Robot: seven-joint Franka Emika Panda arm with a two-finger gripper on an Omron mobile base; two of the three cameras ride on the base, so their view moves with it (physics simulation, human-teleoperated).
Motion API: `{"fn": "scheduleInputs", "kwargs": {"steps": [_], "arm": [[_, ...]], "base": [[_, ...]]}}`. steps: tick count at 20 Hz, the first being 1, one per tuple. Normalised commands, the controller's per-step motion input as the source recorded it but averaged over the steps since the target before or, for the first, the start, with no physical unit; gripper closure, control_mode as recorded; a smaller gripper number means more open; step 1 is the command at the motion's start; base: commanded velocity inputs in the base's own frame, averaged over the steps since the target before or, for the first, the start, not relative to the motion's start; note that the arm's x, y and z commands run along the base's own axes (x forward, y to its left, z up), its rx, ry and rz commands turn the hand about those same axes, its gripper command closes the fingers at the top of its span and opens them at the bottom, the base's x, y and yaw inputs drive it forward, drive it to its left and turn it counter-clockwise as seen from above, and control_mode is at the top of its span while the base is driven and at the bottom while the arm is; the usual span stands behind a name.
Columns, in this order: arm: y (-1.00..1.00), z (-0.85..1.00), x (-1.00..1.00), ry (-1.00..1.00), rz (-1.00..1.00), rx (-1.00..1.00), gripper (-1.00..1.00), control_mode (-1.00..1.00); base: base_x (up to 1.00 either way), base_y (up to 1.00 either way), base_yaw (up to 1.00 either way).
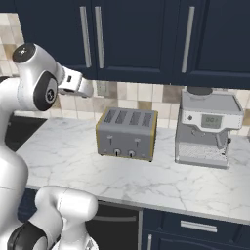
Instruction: Open the cabinet, pick the kettle from the cabinet, and place it in the sink.
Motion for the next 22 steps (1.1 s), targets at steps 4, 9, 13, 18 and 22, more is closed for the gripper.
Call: {"fn": "scheduleInputs", "kwargs": {"steps": [4, 9, 13, 18, 22], "arm": [[0.05, 0.24, 0.01, 0.0, 0.0, 0.0, -1.0, -1.0], [0.1, 0.22, 0.05, -0.06, 0.0, 0.0, -1.0, -1.0], [0.12, 0.22, 0.05, -0.12, 0.0, 0.0, -1.0, -1.0], [0.12, 0.23, 0.05, -0.1, 0.0, 0.0, -1.0, -1.0], [0.12, 0.23, 0.04, -0.13, 0.0, 0.0, -1.0, -1.0]], "base": [[0.0, 0.0, 0.0], [0.0, 0.0, 0.0], [0.0, 0.0, 0.0], [0.0, 0.0, 0.0], [0.0, 0.0, 0.0]]}}
